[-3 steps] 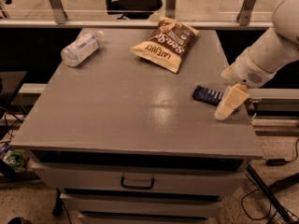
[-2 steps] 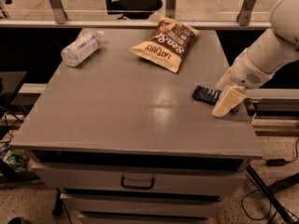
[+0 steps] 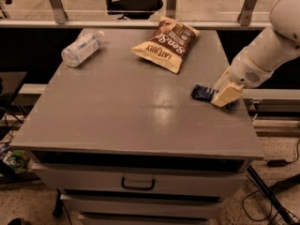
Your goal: Move rxbar blueberry near brown chip bag
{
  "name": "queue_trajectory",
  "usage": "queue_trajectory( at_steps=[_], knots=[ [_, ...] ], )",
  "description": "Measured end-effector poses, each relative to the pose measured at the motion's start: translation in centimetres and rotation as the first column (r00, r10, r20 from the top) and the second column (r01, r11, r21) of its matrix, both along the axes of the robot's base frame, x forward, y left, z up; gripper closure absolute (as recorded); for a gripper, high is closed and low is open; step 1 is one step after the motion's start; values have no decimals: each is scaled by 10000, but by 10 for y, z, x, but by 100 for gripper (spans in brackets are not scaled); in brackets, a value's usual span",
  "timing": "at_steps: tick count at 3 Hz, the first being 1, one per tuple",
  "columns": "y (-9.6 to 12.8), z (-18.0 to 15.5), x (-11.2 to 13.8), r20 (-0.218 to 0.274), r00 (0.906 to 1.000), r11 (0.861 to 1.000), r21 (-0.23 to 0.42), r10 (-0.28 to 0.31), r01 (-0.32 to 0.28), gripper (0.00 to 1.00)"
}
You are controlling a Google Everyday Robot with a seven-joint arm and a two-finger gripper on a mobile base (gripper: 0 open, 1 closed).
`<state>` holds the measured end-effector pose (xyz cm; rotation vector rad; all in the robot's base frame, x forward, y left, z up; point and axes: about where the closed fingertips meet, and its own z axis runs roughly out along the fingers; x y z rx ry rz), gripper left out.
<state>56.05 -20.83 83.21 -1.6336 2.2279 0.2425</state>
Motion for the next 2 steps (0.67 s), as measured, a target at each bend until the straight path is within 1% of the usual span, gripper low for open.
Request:
queue_trajectory(
  at_steps=[1, 2],
  knots=[
    [1, 2, 1, -22, 10000, 10000, -14, -1, 1, 100],
    [1, 6, 3, -38, 10000, 10000, -36, -57, 57, 100]
  ],
)
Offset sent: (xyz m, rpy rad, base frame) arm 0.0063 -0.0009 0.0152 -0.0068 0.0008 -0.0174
